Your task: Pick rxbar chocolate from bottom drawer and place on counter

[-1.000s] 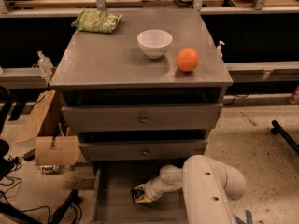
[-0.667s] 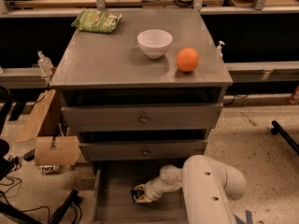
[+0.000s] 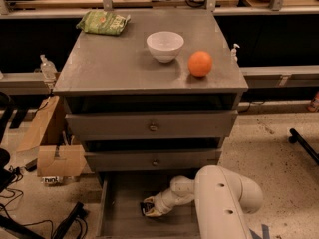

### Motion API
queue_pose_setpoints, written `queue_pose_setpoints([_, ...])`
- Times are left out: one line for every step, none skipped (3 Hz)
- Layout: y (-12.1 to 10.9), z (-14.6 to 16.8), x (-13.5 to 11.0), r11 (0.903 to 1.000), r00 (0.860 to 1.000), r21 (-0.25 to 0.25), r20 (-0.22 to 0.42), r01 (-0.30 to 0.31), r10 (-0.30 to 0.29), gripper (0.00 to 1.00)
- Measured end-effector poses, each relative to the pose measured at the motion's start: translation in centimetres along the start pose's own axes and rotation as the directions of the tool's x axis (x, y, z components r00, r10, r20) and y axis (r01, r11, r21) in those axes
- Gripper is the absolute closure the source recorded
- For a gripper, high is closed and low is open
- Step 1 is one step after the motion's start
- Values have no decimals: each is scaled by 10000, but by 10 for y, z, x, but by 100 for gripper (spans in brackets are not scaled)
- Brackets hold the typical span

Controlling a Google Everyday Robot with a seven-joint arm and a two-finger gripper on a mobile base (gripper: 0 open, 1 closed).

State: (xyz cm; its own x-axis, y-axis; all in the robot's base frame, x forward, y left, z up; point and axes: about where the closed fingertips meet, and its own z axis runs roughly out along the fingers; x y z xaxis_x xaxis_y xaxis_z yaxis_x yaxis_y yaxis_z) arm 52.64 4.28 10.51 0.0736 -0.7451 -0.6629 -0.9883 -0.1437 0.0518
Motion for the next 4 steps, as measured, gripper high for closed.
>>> queue_pose_setpoints([0,0,0,10000,10000,0,0,0,0,100])
queue_pose_setpoints([0,0,0,10000,10000,0,0,0,0,85])
queue_pose_setpoints([0,0,0,10000,10000,-1,1,0,0,61])
queue_pose_setpoints([0,0,0,10000,10000,-1,1,0,0,38])
